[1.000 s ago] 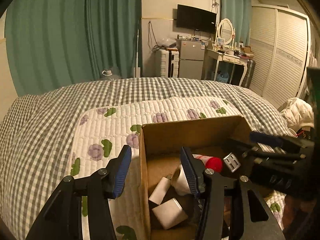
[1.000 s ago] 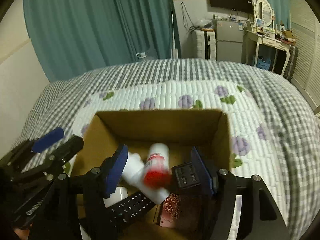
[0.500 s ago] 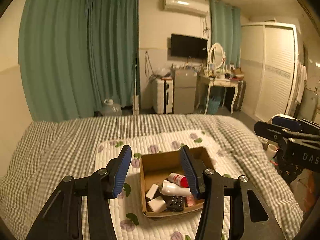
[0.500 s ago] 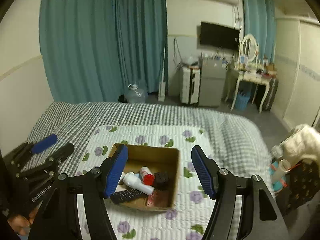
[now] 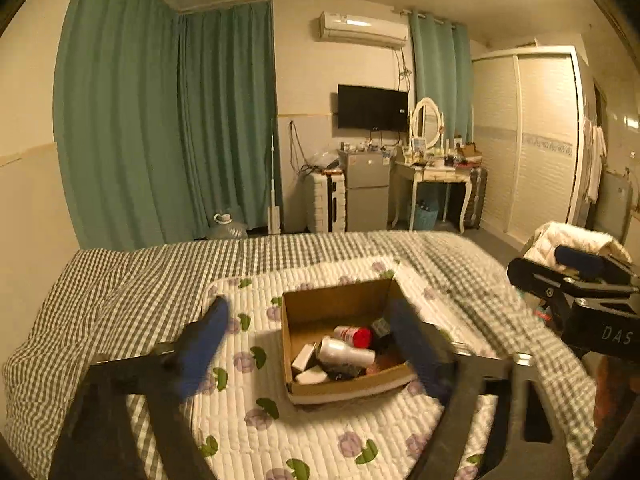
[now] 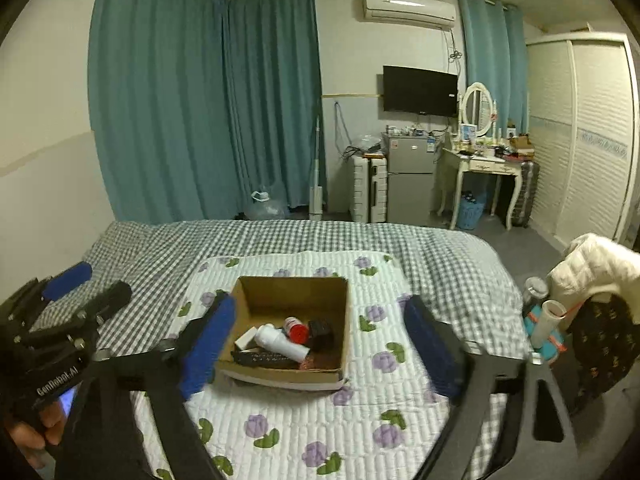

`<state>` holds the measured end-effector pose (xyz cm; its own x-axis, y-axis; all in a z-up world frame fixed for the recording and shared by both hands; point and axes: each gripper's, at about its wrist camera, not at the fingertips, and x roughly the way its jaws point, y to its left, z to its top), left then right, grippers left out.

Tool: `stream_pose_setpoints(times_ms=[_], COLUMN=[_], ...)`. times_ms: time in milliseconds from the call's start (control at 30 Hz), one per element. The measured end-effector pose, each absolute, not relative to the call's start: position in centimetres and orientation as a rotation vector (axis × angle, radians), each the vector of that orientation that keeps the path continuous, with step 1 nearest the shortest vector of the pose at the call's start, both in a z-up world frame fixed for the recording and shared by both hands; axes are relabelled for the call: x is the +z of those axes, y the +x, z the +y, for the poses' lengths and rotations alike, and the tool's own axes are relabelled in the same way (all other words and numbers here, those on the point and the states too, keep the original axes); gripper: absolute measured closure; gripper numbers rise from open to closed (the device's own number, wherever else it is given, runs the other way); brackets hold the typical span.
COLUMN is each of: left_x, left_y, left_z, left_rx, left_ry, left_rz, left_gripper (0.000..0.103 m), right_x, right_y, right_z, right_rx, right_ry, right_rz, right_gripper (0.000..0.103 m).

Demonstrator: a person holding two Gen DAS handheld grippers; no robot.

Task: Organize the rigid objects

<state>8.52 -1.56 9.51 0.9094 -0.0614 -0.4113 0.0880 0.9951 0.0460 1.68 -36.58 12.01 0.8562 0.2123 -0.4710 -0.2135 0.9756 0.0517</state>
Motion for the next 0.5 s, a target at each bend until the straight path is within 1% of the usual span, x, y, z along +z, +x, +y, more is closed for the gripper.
stream_pose_setpoints(times_ms=[67,100,167,300,500], left_x=[7.8,6.7,4.9,1.9,0.4], left_y=[8.1,7.9,8.0,8.4,8.8], left_z=[-1.7,-1.7,-1.7,-1.2,-0.4], left_rx=[-0.054,-0.048,-0.027,-0.001,0.007], left_ry=[0.081,0.096,0.116,0.093,0.036], left_rz=[0.396,0.380,0.387,0.438,0.480], left_gripper=[0.001,0.000,0.000,0.000,0.000], right_x=[10.3,9.5,7.6,4.1,0.5], right_y=[2.0,2.1,2.3,2.9,3.1], right_z=[-36.8,-36.9,-37.2,-37.4,-37.4], right_rx=[0.212,0.204,0.194,0.192,0.187], right_ry=[0.000,-0.002,-0.004,-0.021,-0.011], right_rz=[0.478,0.471,0.456,0.487,0.502], right_gripper=[0.000,0.000,0.000,0.000,0.000])
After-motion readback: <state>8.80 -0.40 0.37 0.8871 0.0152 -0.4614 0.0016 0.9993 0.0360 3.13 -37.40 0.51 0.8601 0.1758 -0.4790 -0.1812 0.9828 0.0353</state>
